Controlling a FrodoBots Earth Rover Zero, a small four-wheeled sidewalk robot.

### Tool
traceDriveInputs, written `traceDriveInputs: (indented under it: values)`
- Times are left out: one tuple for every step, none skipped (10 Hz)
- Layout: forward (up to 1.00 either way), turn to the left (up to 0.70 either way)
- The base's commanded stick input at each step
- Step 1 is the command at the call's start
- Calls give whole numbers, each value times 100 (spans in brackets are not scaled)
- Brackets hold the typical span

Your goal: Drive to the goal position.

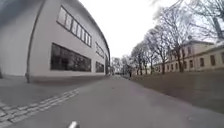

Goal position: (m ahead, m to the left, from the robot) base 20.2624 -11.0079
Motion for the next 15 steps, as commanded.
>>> traceDriveInputs:
  values:
    - [100, 1]
    - [100, 1]
    - [100, 1]
    - [100, 1]
    - [100, 1]
    - [100, 1]
    - [100, 1]
    - [100, 1]
    - [100, 1]
    - [100, 1]
    - [100, 1]
    - [100, 1]
    - [100, 1]
    - [100, 1]
    - [100, 1]
